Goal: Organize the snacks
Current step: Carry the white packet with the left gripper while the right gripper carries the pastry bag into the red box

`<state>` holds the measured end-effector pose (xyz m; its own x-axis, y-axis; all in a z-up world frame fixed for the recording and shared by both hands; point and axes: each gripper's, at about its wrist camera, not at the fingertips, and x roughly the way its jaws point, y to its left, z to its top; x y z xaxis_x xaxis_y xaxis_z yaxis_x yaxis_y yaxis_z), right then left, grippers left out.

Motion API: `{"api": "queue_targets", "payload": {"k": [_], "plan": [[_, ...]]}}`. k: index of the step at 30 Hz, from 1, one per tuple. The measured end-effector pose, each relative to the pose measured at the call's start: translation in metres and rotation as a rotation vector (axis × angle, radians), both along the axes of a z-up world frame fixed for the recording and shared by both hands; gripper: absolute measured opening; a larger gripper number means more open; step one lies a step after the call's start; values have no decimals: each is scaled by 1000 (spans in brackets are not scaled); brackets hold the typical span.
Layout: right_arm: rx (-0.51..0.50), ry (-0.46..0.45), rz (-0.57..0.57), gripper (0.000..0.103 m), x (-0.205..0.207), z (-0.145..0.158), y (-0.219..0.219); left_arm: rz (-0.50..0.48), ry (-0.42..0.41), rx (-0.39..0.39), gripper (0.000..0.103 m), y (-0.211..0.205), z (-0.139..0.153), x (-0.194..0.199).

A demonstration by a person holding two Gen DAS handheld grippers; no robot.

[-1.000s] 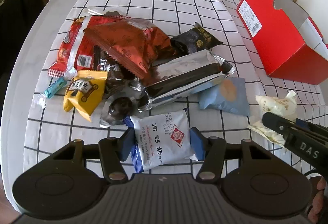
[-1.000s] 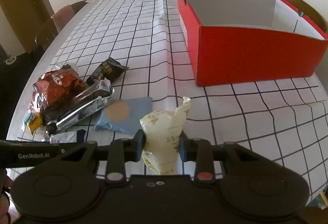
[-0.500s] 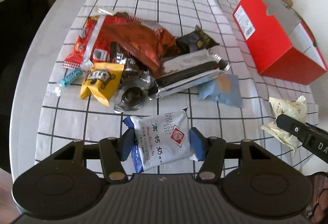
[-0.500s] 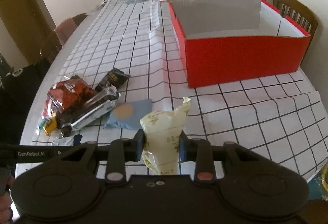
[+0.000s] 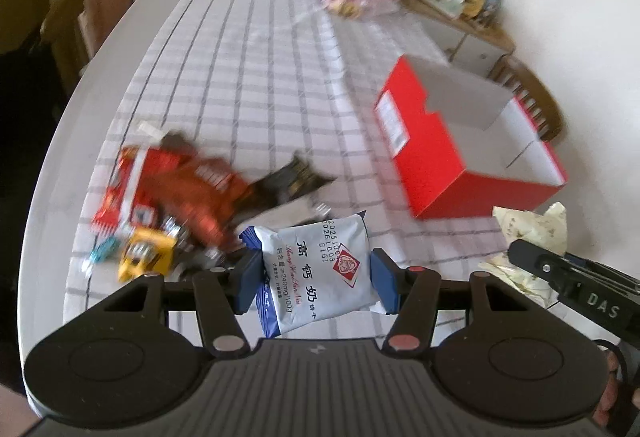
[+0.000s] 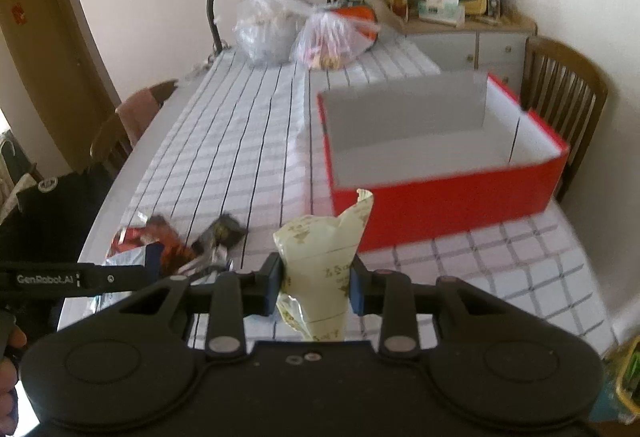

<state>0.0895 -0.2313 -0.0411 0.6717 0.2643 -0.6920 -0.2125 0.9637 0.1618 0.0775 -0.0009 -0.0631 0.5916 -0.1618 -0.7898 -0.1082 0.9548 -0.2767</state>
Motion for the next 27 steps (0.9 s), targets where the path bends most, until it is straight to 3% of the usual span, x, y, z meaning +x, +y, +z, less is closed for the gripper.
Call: {"api": "queue_targets", "payload": {"k": [13,27], "plan": [[-32,-78,-46,32,62,27,-55,-109,-129,61,57,-77,47,67],[-97,-3,-35,32,143,0,-116,-168,-75,105,57,-158,31,160]]}}
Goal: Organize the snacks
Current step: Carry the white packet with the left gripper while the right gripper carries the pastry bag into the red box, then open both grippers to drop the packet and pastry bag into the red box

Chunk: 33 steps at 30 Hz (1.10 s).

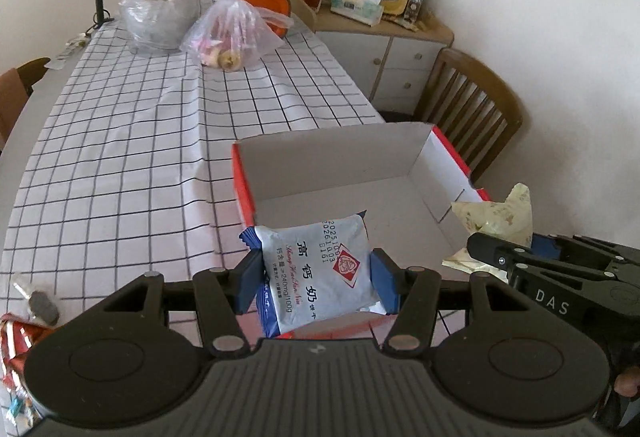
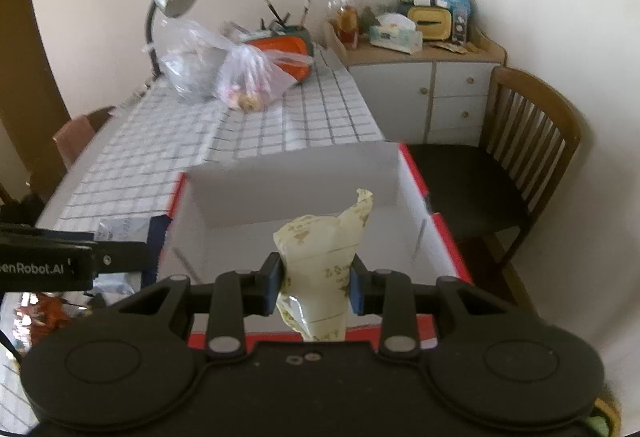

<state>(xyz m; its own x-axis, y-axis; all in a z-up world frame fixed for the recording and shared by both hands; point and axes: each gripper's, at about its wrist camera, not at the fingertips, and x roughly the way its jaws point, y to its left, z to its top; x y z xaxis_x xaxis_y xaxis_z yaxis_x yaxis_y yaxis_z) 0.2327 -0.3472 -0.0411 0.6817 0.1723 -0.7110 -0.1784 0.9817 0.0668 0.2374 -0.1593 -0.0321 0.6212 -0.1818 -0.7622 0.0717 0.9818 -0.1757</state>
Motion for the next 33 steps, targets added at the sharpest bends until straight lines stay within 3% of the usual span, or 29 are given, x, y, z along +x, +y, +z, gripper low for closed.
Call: {"api": "queue_targets", "payload": {"k": [15,24,33], "plan": [[-58,165,111,32,68,-60,-16,31,109,111,57,-53,-50,81],[-104,272,207,32,74,-90,-7,1,213,165,57,-69,-82,104],[-114,313,242,33,75,-99,-5,-30,303,190,58,-78,-103,113]]}}
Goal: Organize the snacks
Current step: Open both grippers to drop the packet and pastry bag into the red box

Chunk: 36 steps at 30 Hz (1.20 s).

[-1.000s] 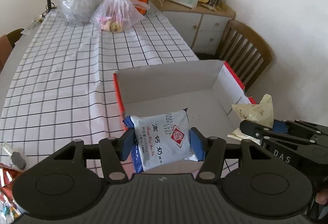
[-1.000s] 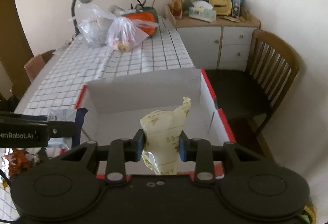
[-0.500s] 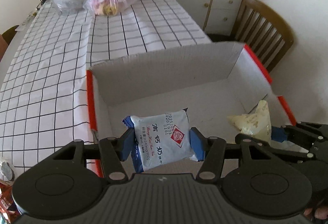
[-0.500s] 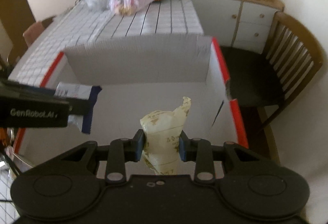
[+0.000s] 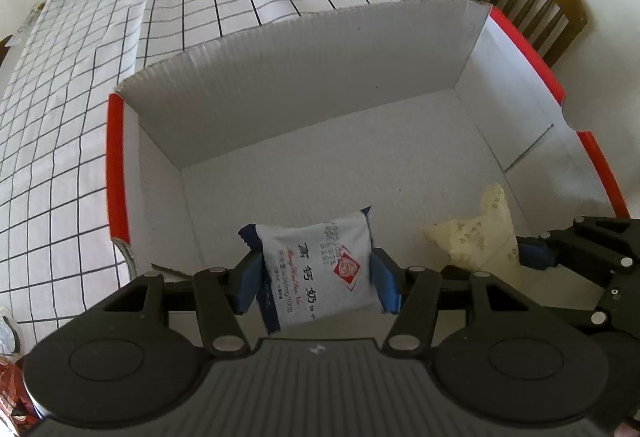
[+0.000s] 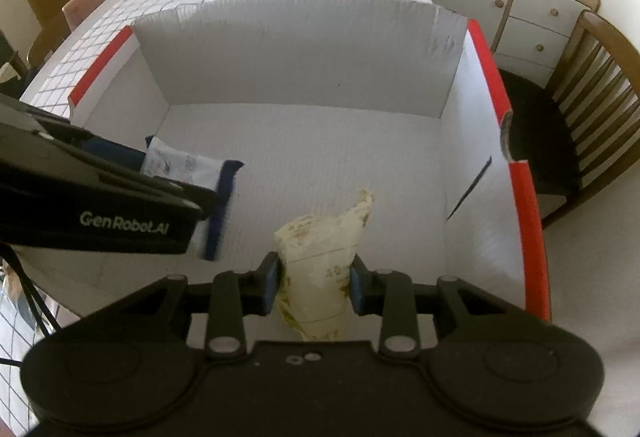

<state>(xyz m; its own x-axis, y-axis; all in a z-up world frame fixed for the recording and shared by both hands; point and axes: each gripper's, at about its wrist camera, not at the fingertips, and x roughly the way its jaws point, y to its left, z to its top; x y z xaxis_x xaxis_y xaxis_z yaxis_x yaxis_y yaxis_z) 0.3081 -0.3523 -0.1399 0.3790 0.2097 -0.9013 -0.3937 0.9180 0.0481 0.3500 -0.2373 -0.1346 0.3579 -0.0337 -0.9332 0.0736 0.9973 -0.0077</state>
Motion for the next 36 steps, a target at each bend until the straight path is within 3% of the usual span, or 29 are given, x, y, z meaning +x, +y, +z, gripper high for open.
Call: {"api": "queue_targets", "payload": {"k": [13,22,25,36], "plan": [[52,-28,-18,43,-3,14,-11,27,-43,-36,58,7,13,-13],[117,-107,-30,58,-26,51,-22,43,-112,-81,60,18,38,-40],[139,-143,-38,70,-35,66,-24,37,-145,-97,60,22,49,-51],[209,-257,-41,79,-77,112,-17,28,-285,-146,64,42,93,-102]]}}
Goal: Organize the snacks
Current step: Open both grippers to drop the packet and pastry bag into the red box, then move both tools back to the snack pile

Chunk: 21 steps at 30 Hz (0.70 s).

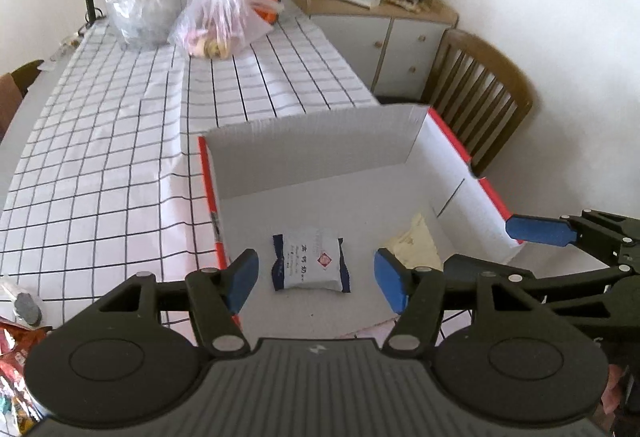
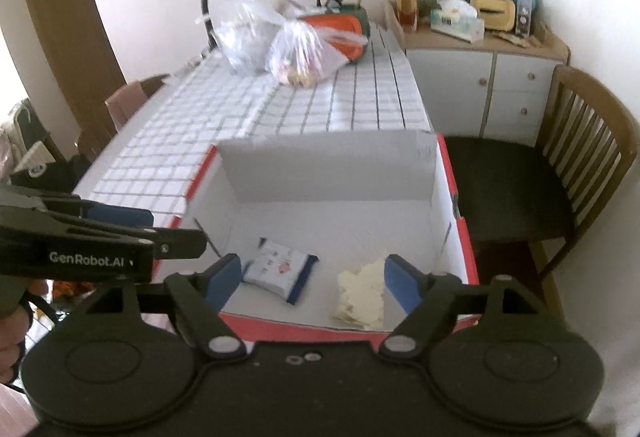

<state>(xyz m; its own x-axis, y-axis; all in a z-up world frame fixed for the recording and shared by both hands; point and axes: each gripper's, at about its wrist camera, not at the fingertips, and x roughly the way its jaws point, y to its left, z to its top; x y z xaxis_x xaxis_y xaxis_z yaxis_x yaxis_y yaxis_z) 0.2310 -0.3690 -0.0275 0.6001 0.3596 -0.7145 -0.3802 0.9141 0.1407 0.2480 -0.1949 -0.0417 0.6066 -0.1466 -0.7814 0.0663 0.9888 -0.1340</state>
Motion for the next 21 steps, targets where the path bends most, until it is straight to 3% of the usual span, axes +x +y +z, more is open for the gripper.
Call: {"api": "queue_targets", "payload": {"k": [10,14,21], "plan": [[57,-54,5,84,-37,22,31,-2,-91,-1,68,36,23,-49],[77,-77,17,93,-54,25,49,5,-118,-9,71,57,30,-69],[81,-100,59,98,-81,23,87,36,-148,-18,77,97,32,-105]]}}
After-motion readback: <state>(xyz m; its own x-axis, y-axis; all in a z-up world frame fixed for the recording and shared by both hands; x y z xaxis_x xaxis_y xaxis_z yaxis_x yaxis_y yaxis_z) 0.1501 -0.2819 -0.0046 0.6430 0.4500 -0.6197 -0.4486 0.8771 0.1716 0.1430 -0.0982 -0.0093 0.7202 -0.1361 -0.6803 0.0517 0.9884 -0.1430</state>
